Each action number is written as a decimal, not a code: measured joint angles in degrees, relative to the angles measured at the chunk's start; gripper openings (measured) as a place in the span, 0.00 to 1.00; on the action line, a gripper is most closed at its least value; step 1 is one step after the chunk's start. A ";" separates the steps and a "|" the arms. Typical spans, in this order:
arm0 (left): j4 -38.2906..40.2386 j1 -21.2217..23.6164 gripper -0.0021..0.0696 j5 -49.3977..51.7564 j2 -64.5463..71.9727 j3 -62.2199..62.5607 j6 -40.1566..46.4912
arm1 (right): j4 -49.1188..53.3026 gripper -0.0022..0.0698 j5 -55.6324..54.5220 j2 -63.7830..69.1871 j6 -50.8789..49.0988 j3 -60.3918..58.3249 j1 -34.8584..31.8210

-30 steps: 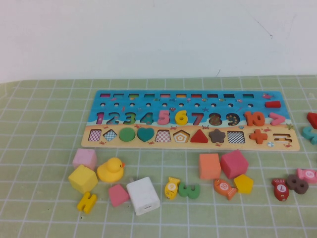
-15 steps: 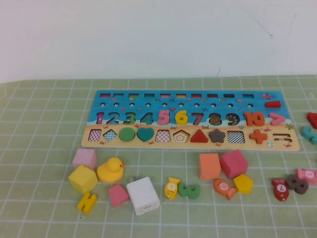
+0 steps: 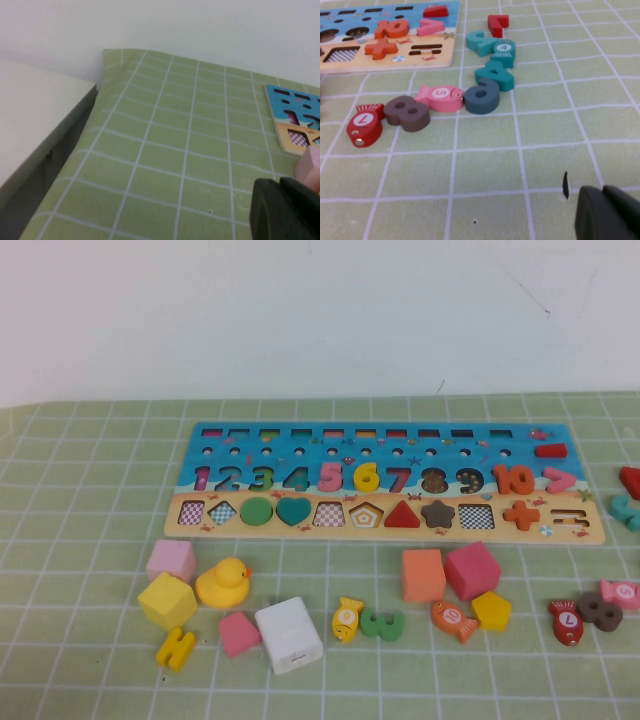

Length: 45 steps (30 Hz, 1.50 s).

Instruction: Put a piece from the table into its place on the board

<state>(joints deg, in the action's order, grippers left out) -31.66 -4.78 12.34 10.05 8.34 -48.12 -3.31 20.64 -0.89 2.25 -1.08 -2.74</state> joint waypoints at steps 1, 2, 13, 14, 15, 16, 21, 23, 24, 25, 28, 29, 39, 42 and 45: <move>0.22 0.14 0.03 0.00 -1.43 -1.33 -0.11 | 0.00 0.03 0.00 0.00 0.00 0.00 0.00; 0.34 0.14 0.03 0.00 -3.33 -2.62 -0.24 | 0.00 0.03 0.00 0.00 0.00 0.00 0.00; 0.95 0.14 0.03 -0.94 -10.65 -9.49 -0.18 | 0.00 0.03 0.00 0.00 0.00 0.00 0.00; 1.11 0.14 0.03 -0.32 -10.73 -9.49 -0.16 | 0.00 0.03 0.00 0.00 0.00 0.00 0.00; 1.39 0.14 0.03 0.37 -10.73 -9.49 -0.06 | 0.00 0.03 0.00 0.00 0.00 0.00 0.00; 2.08 0.14 0.03 0.76 -10.79 -9.49 -0.06 | 0.00 0.03 0.00 0.00 0.00 0.00 0.00; 11.87 0.14 0.03 3.99 -10.79 -9.49 5.87 | 0.00 0.03 0.00 0.00 0.00 0.00 0.00; 18.42 0.14 0.03 4.74 -10.79 -9.49 13.60 | 0.00 0.03 0.00 0.00 0.00 0.00 0.00; 21.95 0.14 0.03 4.87 -10.79 -9.49 18.61 | 0.00 0.03 0.00 0.00 0.00 0.00 0.00; 24.55 0.14 0.03 5.02 -10.79 -9.49 22.58 | 0.00 0.03 0.00 0.00 0.00 0.00 0.00; 31.22 0.14 0.03 5.44 -10.79 -9.39 36.73 | 0.00 0.03 0.00 0.00 0.00 0.00 0.00; 31.66 0.14 0.03 5.44 -10.79 -9.39 38.35 | 0.00 0.03 0.00 0.00 0.00 0.00 0.00; 31.66 0.14 0.03 5.44 -10.79 -9.39 45.33 | 0.00 0.03 0.00 0.00 0.00 0.00 0.00; 31.66 0.14 0.03 5.44 -10.79 -9.39 46.31 | 0.00 0.03 0.00 0.00 0.00 0.00 0.00; 31.66 0.14 0.03 5.44 -10.79 -9.39 46.50 | 0.00 0.03 0.00 0.00 0.00 0.00 0.00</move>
<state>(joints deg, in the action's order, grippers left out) 0.00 -4.64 17.78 -0.73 -1.05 -1.62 -3.31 20.64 -0.89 2.25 -1.08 -2.74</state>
